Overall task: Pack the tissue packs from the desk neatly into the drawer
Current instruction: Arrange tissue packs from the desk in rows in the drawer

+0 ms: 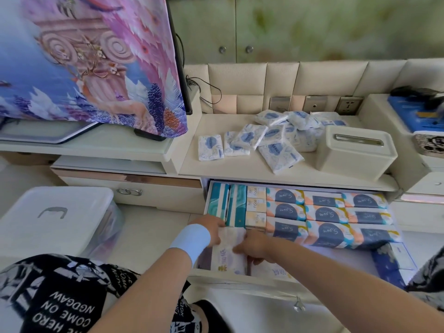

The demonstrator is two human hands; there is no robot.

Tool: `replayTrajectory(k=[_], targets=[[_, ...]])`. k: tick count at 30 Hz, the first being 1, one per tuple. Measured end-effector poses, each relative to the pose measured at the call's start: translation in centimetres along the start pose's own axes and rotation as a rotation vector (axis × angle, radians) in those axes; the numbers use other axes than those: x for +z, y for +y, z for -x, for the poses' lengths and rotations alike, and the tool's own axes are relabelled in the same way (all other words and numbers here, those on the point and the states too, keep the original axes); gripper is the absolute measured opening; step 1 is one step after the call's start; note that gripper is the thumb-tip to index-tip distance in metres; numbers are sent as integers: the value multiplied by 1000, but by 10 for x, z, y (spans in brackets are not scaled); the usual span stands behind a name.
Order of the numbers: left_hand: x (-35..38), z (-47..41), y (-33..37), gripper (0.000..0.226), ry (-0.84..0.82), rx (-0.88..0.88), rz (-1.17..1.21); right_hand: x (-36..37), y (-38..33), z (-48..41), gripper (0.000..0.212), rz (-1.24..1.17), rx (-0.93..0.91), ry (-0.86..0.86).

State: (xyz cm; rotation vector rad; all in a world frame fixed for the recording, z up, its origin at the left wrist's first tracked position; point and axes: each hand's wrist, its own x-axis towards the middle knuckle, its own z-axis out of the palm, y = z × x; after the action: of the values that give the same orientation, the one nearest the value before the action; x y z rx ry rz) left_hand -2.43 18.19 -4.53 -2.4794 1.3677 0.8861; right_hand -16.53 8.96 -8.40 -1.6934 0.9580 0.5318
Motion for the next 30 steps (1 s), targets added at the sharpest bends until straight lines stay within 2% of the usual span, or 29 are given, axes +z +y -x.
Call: replayTrajectory(k=[2,4,6,8,11,13,17,20,23,27,30], targets=[[1,3,2,43,84,9,-44,7,1,-4,16,7,15,28],[4,4,5,35,95,62,-8,11,2,-6,10,93,-24,4],[10,7,11,34,5,128,14,9,3,-12,12,310,-106,10],[18,9,16,42,-103,167,-19,-1,3,-15,24,561,-170,79],[31,5,19,52,-226,130,-102,-16,11,-16,26,780,-180,89],[33,1,22,52,-246,106,-112,-23,17,-12,30,812,-130,60],[34,-5,33,47,-183,110,-10,-23,34,-7,47,898,-48,17],[38,-6,46,48,-241,117,60,-21,44,-3,57,888,-7,-9],[40,-5,55,52,-281,129,87,-24,50,1,57,913,-16,35],[37,-5,61,66,-304,111,199,-36,49,9,55,844,-46,13],[26,-4,62,68,-256,143,233,-48,40,14,50,627,-137,44]])
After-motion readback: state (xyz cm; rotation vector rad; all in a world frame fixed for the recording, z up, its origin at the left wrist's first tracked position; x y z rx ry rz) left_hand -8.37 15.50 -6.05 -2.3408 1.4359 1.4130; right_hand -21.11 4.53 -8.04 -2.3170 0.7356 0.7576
